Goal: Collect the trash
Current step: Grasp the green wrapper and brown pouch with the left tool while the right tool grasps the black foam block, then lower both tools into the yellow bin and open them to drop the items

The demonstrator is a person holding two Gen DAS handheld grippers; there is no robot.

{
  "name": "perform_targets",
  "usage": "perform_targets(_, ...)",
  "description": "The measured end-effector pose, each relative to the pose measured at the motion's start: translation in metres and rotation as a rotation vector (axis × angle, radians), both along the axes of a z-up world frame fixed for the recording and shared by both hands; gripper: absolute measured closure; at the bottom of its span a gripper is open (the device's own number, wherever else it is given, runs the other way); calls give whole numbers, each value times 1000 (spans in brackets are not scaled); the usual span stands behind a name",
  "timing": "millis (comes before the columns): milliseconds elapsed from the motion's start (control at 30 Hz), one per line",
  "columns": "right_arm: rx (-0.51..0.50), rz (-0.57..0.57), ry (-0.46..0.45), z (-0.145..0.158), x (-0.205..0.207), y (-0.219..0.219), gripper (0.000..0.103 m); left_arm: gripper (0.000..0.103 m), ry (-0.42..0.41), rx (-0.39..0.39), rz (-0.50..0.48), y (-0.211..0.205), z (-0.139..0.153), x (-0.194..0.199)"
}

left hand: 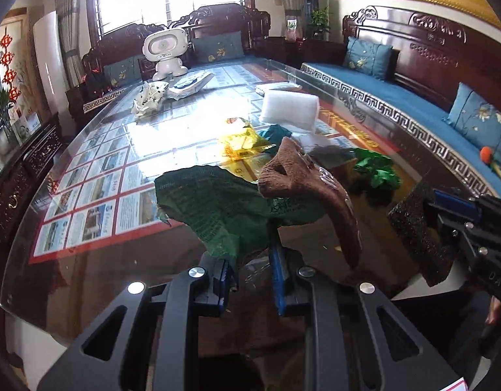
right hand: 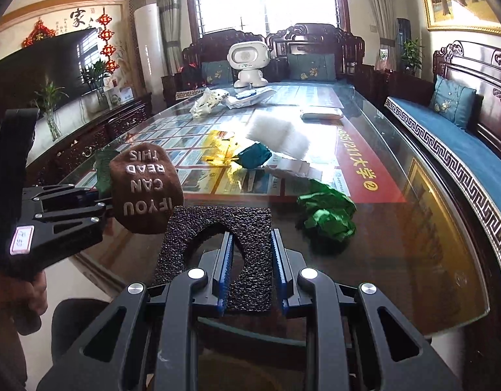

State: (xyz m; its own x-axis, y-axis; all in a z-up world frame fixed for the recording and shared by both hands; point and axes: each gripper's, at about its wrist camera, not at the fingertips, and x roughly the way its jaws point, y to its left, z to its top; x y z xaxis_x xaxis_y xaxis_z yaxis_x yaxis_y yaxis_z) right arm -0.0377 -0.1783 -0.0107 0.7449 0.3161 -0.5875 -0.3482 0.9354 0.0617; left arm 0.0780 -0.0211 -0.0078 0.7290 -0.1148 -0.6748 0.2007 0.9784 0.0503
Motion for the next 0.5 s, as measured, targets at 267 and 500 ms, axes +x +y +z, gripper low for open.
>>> perform_targets(267,-58,70,18,-10,-78,-5,80,81,32,-45,-76,-4,-20,-86)
perform_targets(500,-105,122,124,-46,-136,-11,80,81,182,-30,-152,-11,-72,-154)
